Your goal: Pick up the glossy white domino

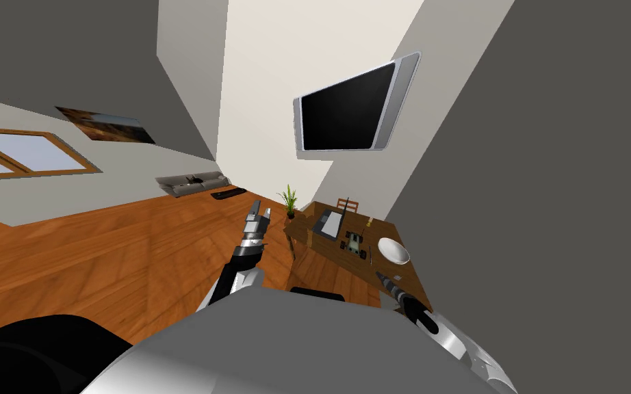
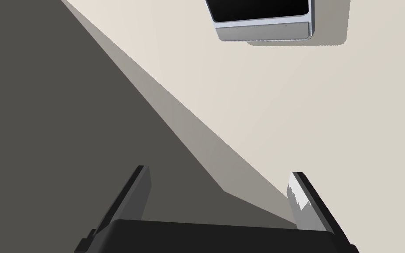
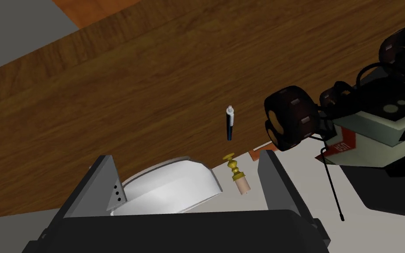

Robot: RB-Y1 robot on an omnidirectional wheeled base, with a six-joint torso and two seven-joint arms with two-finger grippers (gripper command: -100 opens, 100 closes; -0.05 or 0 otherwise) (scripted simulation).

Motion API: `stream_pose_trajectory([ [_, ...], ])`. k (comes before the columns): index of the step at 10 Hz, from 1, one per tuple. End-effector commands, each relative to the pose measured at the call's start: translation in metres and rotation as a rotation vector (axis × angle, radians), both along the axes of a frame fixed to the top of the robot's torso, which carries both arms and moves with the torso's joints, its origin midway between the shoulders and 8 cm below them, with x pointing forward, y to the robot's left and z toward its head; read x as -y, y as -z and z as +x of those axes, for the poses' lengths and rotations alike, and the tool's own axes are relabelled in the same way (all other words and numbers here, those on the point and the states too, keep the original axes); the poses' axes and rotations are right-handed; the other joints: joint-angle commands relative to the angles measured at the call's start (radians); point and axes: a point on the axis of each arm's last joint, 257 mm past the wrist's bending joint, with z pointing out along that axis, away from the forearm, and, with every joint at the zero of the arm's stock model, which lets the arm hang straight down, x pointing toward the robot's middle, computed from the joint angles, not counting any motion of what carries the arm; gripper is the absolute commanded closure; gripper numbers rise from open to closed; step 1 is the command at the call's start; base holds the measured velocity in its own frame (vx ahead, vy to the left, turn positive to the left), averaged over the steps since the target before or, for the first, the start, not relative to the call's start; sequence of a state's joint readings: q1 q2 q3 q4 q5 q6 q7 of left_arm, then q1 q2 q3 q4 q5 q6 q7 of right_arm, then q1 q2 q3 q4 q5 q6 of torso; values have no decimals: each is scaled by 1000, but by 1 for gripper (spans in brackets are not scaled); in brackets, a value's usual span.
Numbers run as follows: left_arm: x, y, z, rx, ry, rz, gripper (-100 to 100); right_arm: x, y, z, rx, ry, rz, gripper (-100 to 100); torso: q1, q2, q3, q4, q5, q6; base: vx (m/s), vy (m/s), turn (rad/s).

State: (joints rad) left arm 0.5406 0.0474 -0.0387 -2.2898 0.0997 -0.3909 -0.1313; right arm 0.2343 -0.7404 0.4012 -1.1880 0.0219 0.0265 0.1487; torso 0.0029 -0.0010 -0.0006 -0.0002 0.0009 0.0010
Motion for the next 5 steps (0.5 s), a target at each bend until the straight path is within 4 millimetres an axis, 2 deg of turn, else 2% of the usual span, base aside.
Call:
stream_pose_trajectory([
  [1, 0, 0, 0, 0, 0, 0, 0, 14, 4, -3, -29, 3, -36, -100, 0, 0, 0, 0, 0, 0, 32, 26, 65],
  [4, 0, 0, 0, 0, 0, 0, 0, 78, 12, -32, -132, 15, -174, -100, -1, 0, 0, 0, 0, 0, 34, 27, 154],
  [5, 0, 0, 0, 0, 0, 0, 0, 79, 12, -33, -134, 16, -176, -100, 0, 0, 0, 0, 0, 0, 26, 17, 51],
])
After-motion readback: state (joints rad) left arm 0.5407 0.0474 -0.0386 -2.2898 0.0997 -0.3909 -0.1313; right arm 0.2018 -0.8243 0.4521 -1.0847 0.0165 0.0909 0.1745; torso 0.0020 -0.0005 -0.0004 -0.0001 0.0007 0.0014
